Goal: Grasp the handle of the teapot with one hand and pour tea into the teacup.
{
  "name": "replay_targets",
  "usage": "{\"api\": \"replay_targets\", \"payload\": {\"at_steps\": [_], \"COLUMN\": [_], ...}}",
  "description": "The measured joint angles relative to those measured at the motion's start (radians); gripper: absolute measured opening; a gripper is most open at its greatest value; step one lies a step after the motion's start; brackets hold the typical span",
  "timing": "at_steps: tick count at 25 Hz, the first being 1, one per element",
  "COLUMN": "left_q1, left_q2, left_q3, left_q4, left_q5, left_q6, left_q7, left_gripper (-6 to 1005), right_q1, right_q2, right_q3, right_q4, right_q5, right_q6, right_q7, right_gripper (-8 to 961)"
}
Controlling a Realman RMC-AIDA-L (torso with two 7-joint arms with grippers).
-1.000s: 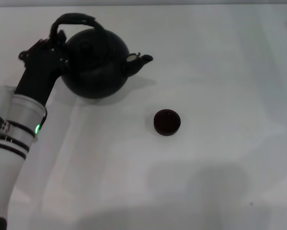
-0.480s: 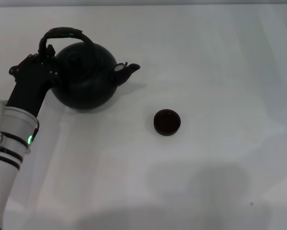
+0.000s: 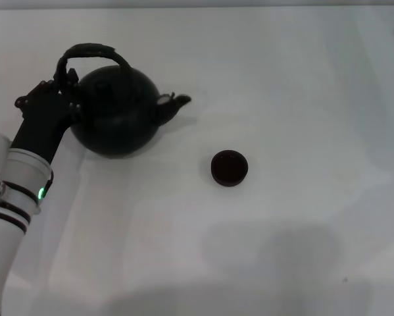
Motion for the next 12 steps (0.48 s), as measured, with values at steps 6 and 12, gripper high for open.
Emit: {"api": "replay_targets", "payload": {"at_steps": [6, 12], "left_q1": [0.000, 0.000], "left_q2": [0.001, 0.003], "left_q3": [-0.002, 0.005], "left_q4": [-0.020, -0.045], "left_q5": [-0.001, 0.005], "left_q6": [-0.001, 0.010], "left_q7": [-0.091, -0.194], "left_gripper": [278, 405], "right_q1": [0.000, 0.000], "right_q2": [0.001, 0.001], "right_q3": [0.000, 0.000], "right_q4": [-0.002, -0.004], "right_q5": [0.000, 0.000], "right_q6": [0.000, 0.000], "right_q7": [0.000, 0.000], "right_gripper": [838, 838]}}
